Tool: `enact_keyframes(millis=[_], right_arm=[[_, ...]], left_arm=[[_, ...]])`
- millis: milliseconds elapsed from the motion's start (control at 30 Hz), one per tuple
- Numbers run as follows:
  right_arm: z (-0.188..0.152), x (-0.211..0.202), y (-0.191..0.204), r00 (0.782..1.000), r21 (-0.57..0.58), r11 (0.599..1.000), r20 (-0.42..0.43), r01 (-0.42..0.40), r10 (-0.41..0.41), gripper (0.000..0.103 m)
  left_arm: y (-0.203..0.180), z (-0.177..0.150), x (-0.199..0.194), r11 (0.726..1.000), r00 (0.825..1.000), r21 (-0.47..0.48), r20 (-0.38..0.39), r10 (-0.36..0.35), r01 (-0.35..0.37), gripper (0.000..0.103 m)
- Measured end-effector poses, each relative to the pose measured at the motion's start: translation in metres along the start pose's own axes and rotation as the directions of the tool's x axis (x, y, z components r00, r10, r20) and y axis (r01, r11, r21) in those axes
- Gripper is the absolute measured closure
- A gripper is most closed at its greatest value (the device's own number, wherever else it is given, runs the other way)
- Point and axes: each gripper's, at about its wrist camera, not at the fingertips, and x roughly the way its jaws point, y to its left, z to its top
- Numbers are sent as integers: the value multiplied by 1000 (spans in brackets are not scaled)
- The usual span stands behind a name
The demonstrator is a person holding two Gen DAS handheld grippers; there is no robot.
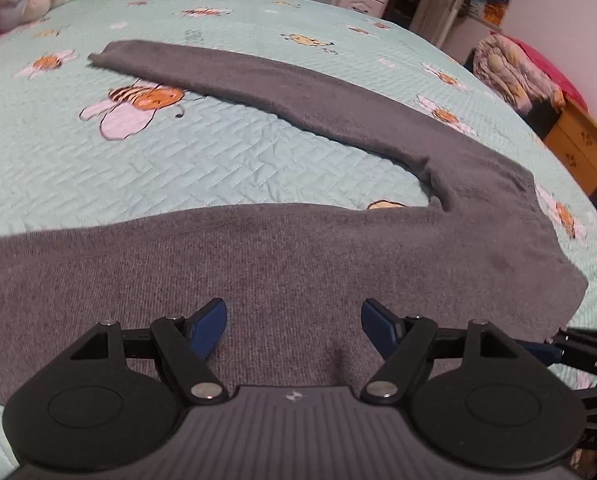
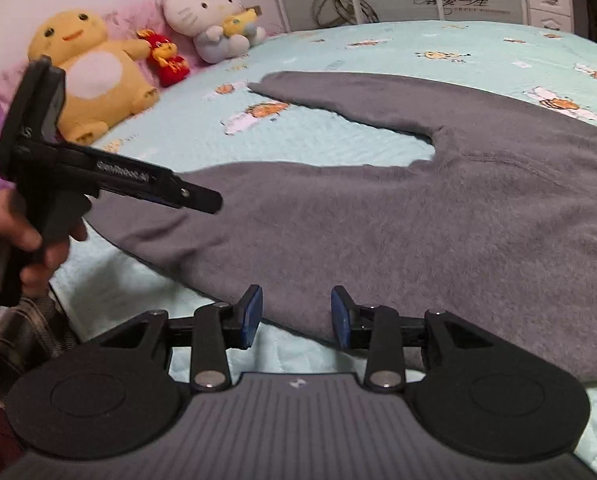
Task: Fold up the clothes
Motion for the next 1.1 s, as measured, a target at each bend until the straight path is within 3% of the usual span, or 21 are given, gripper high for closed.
enact_keyframes(millis=[133, 233, 333, 433, 600, 767, 833, 900, 933, 967, 1000, 1100], right_arm=[[9, -2, -9, 998, 51, 998, 59, 24, -27, 65], [24, 6, -15, 996, 60, 998, 83, 20, -25, 65], [38, 19, -21, 997, 42, 999, 80, 6, -9, 65], [49, 32, -26, 998, -7, 1000, 54, -13, 13, 65], [67, 45, -47, 994, -60, 992, -20, -111, 110, 65], [93, 61, -69, 972, -89, 972, -107, -219, 210, 65], [104, 69, -75, 962, -110, 962, -145, -250, 233, 65], [113, 79, -80, 951, -148, 950, -188, -274, 245, 64], [116, 84, -81, 947, -171, 944, -210, -282, 244, 64], [120, 89, -81, 943, -196, 938, -231, -285, 239, 64], [122, 94, -81, 940, -219, 932, -250, -289, 233, 64], [131, 105, -82, 929, -260, 913, -284, -314, 239, 64]], left_arm=[[11, 6, 4, 999, 1000, -55, 11, -2, 3, 26], [3, 25, 12, 999, 999, 11, 27, -43, 43, 26], [-3, 52, 27, 987, 989, 73, 27, -143, 141, 26], [2, 76, 48, 957, 965, 129, 3, -264, 261, 26], [0, 99, 87, 904, 931, 232, -159, -330, 360, 26], [-6, 101, 110, 853, 880, 264, -294, -373, 450, 28], [-5, 100, 115, 840, 859, 248, -322, -398, 482, 34], [-5, 98, 116, 825, 844, 251, -341, -415, 506, 50], [-5, 98, 116, 823, 843, 253, -344, -414, 508, 58], [-5, 98, 116, 828, 847, 253, -338, -410, 501, 78], [-4, 99, 115, 831, 851, 251, -329, -409, 497, 88], [-7, 99, 105, 820, 856, 276, -296, -424, 502, 93]])
